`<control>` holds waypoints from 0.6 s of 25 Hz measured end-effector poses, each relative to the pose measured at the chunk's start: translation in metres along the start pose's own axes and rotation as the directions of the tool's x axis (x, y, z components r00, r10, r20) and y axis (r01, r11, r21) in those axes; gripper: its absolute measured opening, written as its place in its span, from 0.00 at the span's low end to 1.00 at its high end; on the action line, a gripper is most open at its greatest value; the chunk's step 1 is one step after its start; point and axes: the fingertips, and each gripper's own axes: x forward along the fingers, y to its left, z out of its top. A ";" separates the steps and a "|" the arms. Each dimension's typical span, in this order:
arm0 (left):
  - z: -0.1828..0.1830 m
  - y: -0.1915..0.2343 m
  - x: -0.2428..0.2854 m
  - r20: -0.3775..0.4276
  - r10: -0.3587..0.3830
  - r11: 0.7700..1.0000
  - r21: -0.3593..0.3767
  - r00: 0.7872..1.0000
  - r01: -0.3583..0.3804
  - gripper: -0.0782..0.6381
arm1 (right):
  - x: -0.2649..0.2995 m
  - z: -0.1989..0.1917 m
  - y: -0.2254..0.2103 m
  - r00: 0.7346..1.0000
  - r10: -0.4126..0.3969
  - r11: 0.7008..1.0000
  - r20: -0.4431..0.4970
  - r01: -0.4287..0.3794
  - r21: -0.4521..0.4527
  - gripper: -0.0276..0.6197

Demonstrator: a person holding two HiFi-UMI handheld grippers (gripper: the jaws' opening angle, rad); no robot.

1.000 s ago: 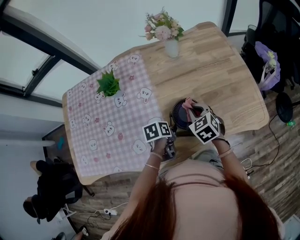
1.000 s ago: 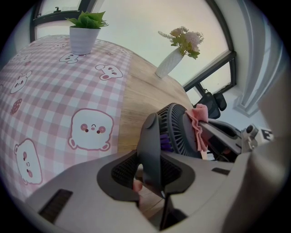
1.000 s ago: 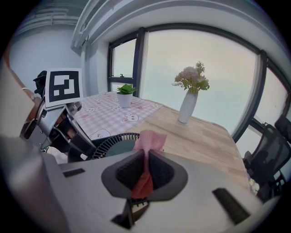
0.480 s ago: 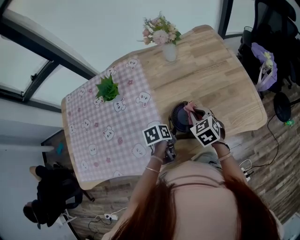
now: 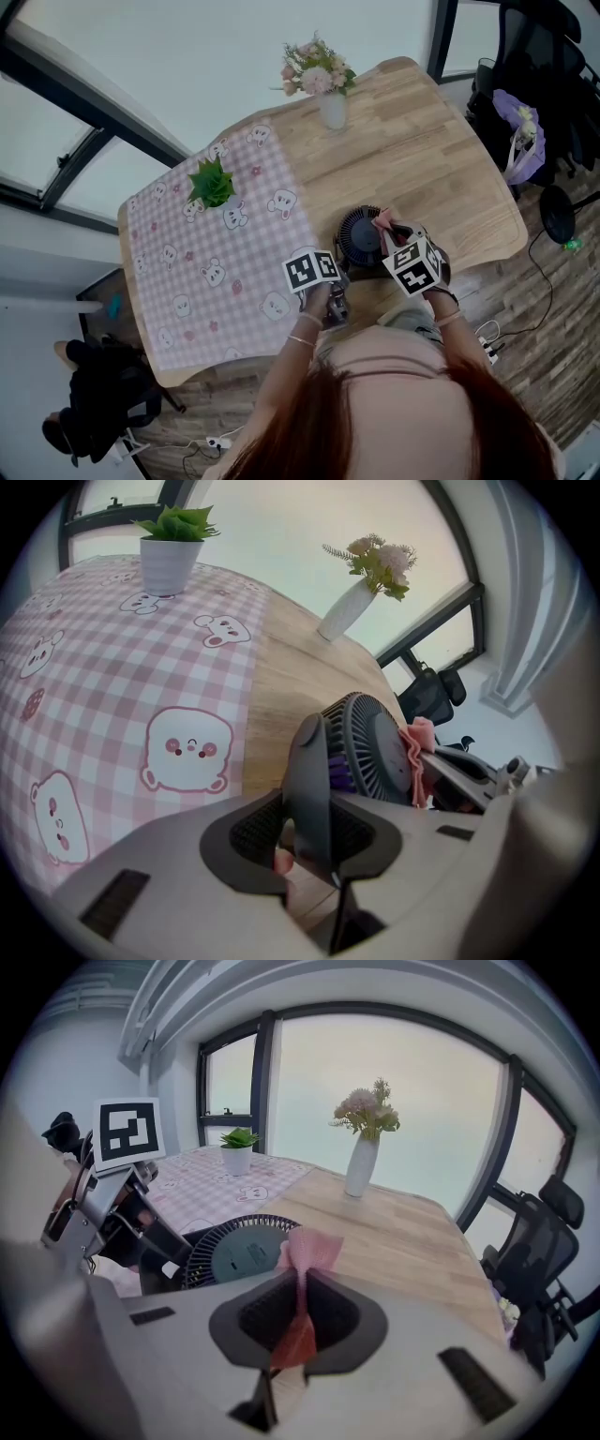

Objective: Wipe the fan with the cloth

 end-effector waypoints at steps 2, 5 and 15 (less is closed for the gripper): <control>0.000 0.000 0.000 -0.002 0.001 1.000 0.006 1.000 -0.001 0.26 | -0.002 -0.004 0.000 1.000 -0.001 1.000 -0.008 0.001 0.008 0.08; -0.001 0.000 -0.001 -0.003 0.003 1.000 0.015 1.000 -0.003 0.26 | -0.006 -0.006 0.000 1.000 -0.002 1.000 -0.014 0.002 0.019 0.08; 0.001 -0.004 -0.008 -0.005 -0.024 1.000 0.007 1.000 0.024 0.26 | -0.015 -0.005 0.005 1.000 -0.005 0.999 0.007 0.004 0.051 0.08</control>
